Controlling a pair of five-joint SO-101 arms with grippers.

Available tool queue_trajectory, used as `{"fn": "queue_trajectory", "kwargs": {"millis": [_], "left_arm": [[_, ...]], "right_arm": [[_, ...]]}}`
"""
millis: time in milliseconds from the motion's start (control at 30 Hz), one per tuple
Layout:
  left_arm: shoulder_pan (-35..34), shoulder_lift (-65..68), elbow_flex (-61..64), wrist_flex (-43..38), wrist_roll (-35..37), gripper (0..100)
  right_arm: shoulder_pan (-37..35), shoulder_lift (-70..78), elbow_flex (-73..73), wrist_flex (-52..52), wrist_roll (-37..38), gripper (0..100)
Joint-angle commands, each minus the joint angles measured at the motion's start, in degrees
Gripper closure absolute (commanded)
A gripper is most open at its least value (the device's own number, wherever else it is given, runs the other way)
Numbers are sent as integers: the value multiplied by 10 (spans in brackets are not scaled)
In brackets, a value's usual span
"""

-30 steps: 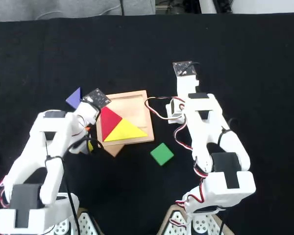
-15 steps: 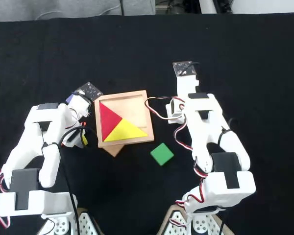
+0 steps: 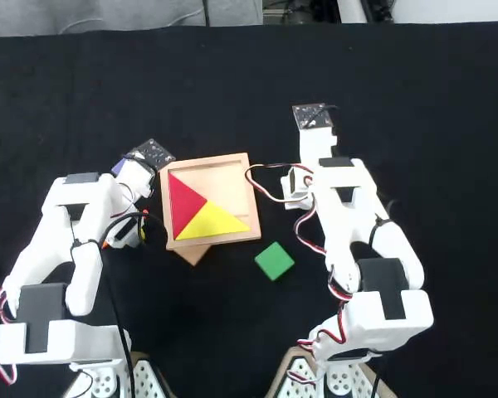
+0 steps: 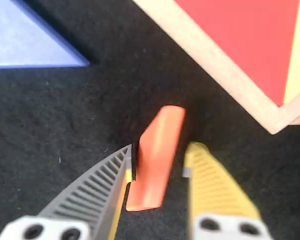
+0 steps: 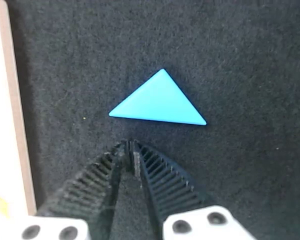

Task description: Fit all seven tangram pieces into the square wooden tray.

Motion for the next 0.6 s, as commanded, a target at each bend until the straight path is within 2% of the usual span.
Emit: {"fn": "queue_trajectory", "kwargs": {"millis": [0,233,300,367,467,567], "left_arm": [[-13,-1,-39,1,-4,920],[-27,-5,-51,3,-2,942],[-17,-10,-56,37,4,942],[13,-30,-100,132,50,942],[68,-77,-200,280,160,940],[119,-130,-305,350,287,938]], "right_arm": [[3,-1,-31,4,4,987],[3,-1,-31,4,4,987],[3,-1,-31,4,4,987],[3,-1,-31,4,4,987],[5,-5,-31,5,0,987],[11,-7,-32,8,2,987]]}}
